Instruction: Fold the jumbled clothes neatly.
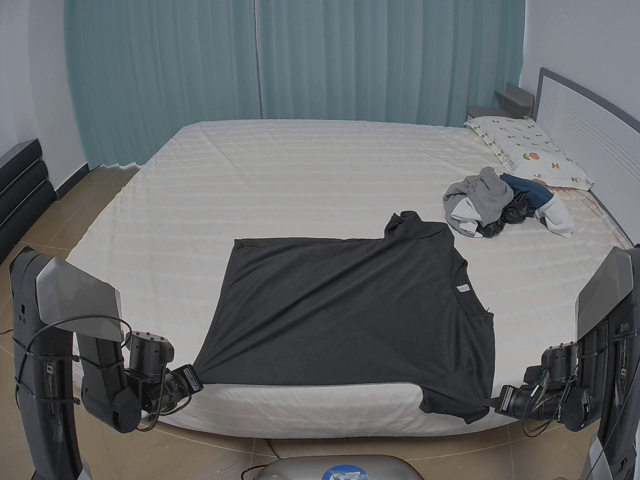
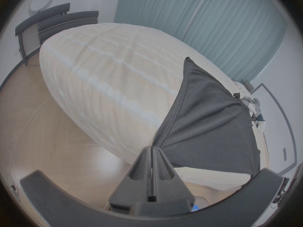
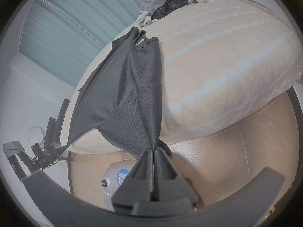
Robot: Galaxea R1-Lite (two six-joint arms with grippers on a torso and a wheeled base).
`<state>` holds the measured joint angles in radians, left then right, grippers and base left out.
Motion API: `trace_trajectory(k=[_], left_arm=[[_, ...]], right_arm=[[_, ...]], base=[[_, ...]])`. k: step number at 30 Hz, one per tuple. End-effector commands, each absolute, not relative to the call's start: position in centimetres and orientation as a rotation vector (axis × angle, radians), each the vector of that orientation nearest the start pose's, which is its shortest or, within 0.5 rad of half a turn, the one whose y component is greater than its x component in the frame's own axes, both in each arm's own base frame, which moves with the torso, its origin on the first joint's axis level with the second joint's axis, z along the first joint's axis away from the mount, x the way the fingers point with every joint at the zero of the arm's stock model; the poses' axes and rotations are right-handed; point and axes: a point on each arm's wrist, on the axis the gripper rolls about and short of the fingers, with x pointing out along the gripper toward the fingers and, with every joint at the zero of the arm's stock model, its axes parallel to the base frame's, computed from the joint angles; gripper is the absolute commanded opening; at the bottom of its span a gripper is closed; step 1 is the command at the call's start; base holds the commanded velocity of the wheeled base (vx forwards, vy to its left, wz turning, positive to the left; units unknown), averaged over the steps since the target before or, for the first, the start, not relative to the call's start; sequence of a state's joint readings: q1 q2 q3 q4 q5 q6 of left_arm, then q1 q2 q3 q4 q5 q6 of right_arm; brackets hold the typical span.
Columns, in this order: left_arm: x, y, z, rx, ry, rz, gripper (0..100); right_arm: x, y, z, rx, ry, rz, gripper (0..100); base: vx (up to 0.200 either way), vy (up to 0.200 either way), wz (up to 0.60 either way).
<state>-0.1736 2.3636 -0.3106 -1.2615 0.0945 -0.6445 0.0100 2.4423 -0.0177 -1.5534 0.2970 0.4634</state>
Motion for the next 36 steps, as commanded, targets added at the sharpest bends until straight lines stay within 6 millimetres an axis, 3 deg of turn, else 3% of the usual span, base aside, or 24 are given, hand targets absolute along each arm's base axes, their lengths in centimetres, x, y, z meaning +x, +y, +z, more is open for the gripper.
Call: trace_trajectory(k=[1,5,6,10,11,19,23,30,36], left_arm=[[26.6,-4.4,-5.4,-0.488,0.777,0.2,0],[26.4,-4.4,-5.4,-0.487,0.781,0.205,0],[26.4,-4.4,-5.5,-0.487,0.785,0.205,0],[26.2,-4.4,-5.5,-0.493,0.791,0.203,0],[26.2,-4.4,-5.5,-0.494,0.792,0.201,100],[25.7,-4.5,-5.3,-0.532,0.826,0.147,100],[25.9,-4.6,-5.2,-0.568,0.805,0.15,100],[26.2,-4.5,-5.1,-0.595,0.778,0.146,100],[26.5,-4.7,-4.9,-0.633,0.748,0.14,100]], right_arm=[[20.9,0.9,-5.7,0.556,0.937,0.077,0],[20.8,0.9,-5.7,0.55,0.949,0.078,0],[20.7,0.9,-5.8,0.548,0.952,0.079,100],[20.8,1.0,-5.7,0.554,0.94,0.087,100],[20.9,1.1,-5.6,0.555,0.936,0.089,100],[21.3,0.9,-4.6,0.583,0.884,0.094,100],[24.0,0.3,-3.2,0.748,0.739,0.036,100],[26.7,-1.7,-3.7,0.799,0.616,-0.076,100],[27.6,-0.7,-4.3,0.841,0.627,-0.055,100]], base=[[0.0,0.0,0.0],[0.0,0.0,0.0],[0.0,0.0,0.0],[0.0,0.0,0.0],[0.0,0.0,0.0],[0.0,0.0,0.0],[0.0,0.0,0.0],[0.0,0.0,0.0],[0.0,0.0,0.0]])
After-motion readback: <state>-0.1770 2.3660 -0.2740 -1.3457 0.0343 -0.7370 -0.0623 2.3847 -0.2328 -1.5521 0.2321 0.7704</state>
